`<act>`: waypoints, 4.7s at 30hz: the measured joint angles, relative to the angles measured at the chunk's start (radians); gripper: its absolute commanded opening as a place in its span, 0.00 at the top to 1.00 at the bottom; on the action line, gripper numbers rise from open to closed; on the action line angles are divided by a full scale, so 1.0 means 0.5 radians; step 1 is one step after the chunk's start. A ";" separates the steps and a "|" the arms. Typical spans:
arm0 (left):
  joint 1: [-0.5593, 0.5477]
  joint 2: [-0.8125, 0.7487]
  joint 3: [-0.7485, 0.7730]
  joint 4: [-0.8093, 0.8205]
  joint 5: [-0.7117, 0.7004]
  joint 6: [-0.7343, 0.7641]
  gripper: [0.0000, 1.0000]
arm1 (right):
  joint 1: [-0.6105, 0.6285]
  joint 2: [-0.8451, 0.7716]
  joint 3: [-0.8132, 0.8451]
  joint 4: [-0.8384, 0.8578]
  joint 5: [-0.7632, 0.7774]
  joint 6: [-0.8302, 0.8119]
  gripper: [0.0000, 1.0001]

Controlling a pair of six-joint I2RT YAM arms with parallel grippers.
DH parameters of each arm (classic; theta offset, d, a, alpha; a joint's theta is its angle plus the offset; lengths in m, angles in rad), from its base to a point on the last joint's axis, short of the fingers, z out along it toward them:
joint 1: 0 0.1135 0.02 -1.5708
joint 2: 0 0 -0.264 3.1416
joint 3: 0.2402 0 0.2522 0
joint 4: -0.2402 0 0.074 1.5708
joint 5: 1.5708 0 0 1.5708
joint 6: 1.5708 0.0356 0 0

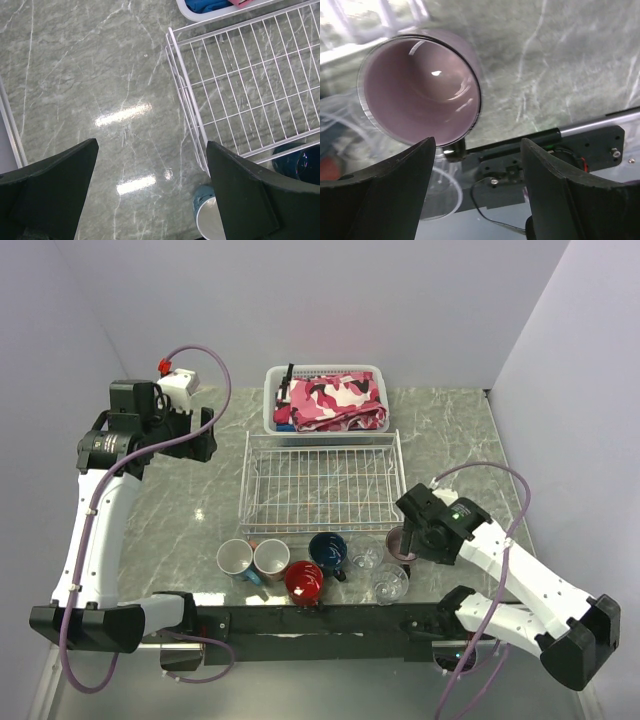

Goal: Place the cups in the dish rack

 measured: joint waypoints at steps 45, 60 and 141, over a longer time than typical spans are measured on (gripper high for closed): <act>0.000 -0.053 -0.001 0.008 0.032 0.101 0.04 | -0.191 0.151 0.265 -0.162 -0.002 0.133 1.00; 0.000 0.188 0.517 -0.012 0.469 -0.115 0.04 | -0.261 0.391 1.406 -0.004 -0.864 -0.195 1.00; -0.296 0.296 -0.068 1.987 1.546 -2.394 0.99 | -0.115 1.498 1.271 3.563 -1.719 1.671 0.94</act>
